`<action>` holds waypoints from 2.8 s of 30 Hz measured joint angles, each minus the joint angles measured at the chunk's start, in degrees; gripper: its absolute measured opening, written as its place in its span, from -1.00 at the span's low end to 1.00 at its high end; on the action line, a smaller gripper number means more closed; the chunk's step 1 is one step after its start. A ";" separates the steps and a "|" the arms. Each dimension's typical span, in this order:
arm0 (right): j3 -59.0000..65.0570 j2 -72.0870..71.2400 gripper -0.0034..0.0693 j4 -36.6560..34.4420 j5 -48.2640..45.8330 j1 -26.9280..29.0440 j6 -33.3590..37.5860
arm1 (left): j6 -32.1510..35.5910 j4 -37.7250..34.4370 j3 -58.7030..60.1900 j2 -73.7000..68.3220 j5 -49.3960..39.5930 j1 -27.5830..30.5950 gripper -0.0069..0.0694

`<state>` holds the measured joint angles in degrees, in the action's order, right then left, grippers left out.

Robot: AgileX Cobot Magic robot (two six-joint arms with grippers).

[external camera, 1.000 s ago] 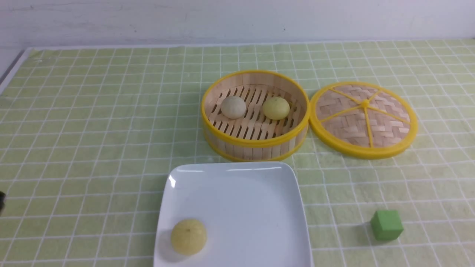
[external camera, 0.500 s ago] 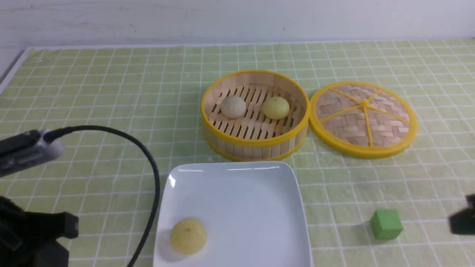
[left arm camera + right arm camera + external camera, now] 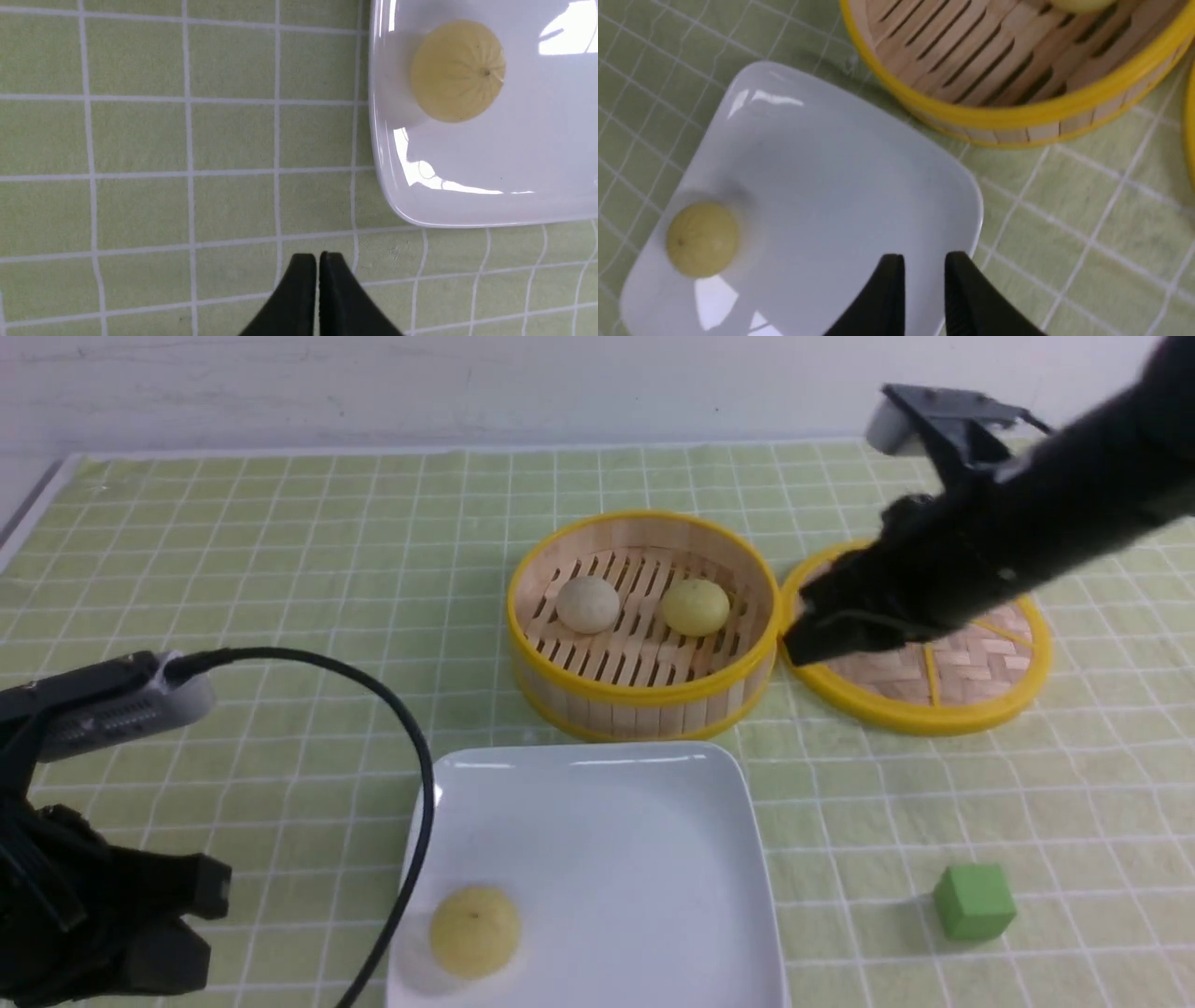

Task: Put the steamed buns into the plate on the green tablecloth.
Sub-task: 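Reach toward a bun in the bamboo steamer with the right gripper, then move the steamed bun from the bamboo steamer onto the white plate with the right gripper, then reach into the bamboo steamer and grasp a bun with the left gripper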

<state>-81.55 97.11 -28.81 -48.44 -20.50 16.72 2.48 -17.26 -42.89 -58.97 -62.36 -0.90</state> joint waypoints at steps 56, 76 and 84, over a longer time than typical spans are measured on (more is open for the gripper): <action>4.12 7.02 0.44 -0.04 -3.47 -8.83 1.63 | 0.00 -0.92 0.00 0.00 6.69 0.00 -0.16; 18.81 -25.23 -0.95 29.11 -20.19 -7.92 -18.80 | -2.48 -11.64 -17.52 -21.97 15.65 -9.70 -0.81; 29.47 -29.05 -0.95 28.81 -11.15 -7.92 -18.95 | -10.14 -5.86 -44.09 -45.69 14.50 -18.22 -0.55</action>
<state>-52.08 68.06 0.00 -59.58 -28.43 -2.24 -7.66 -23.12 -86.98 -104.66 -47.86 -19.12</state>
